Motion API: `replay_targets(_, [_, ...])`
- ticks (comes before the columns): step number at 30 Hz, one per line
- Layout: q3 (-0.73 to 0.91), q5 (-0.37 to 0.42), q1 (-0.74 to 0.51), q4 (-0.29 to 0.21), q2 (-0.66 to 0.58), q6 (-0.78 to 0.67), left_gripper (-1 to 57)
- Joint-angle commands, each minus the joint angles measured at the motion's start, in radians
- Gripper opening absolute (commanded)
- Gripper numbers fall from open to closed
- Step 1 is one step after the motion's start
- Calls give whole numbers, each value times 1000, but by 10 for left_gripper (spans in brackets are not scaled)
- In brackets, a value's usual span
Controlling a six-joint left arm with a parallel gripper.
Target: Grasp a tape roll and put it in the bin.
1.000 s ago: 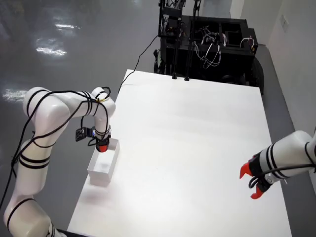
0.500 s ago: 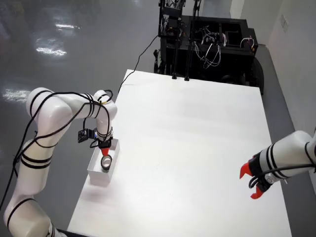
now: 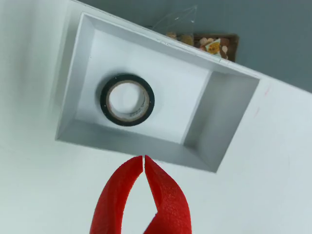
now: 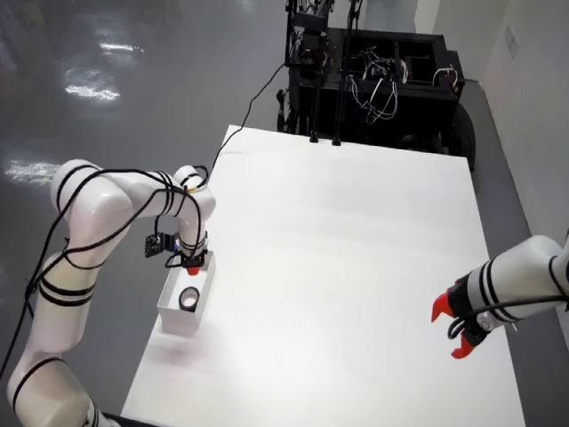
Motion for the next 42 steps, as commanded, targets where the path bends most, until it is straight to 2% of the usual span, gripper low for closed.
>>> replay_targets(1, [-3,69,-222,66,-213,17,-5])
replay_targets(7, [-5,105,-388,61,-337,17,-5])
replay_targets(11, [-5,132,-499,58,-349,17,-5])
replay_targets(20, [-6,135,-742,44,-379,17,-5])
replay_targets(26, [-6,135,-865,41,-441,43,-5])
replay_targets(32, [-6,128,-943,24,-509,129,-4])
replay_targets(36, [-6,121,-954,-56,-544,246,-4])
replay_targets(39, [-6,96,-940,-152,-564,356,-4])
replay_targets(42, [-6,99,-928,-215,-576,430,-4])
